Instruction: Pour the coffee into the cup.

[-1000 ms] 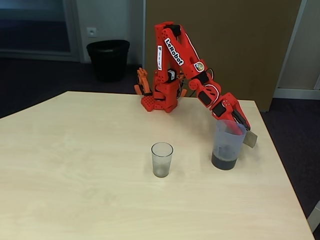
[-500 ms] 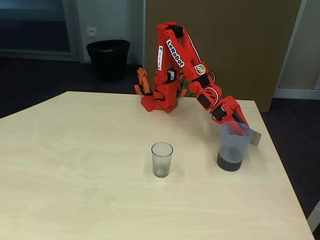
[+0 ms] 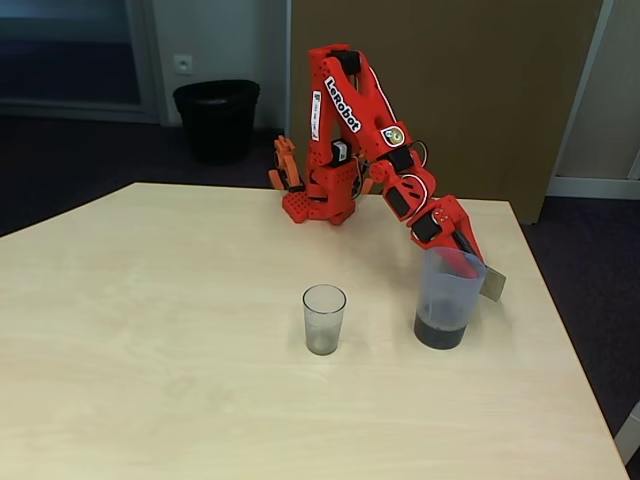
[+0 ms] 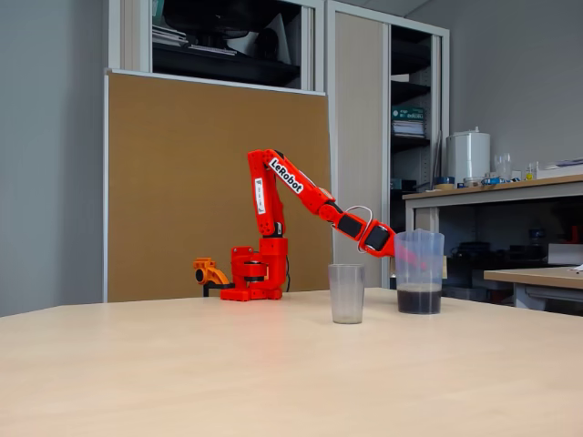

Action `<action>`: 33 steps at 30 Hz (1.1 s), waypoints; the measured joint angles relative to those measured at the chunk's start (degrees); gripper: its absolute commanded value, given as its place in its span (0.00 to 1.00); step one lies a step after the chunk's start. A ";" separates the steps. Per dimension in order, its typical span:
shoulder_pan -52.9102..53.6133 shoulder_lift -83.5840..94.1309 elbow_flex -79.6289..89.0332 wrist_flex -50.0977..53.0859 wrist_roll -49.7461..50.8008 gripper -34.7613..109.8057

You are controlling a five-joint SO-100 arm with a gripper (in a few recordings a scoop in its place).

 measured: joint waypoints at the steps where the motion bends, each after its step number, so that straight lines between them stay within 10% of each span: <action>1: 0.44 0.53 -0.26 1.41 0.00 0.24; 33: 8.96 9.23 -17.84 31.03 8.88 0.24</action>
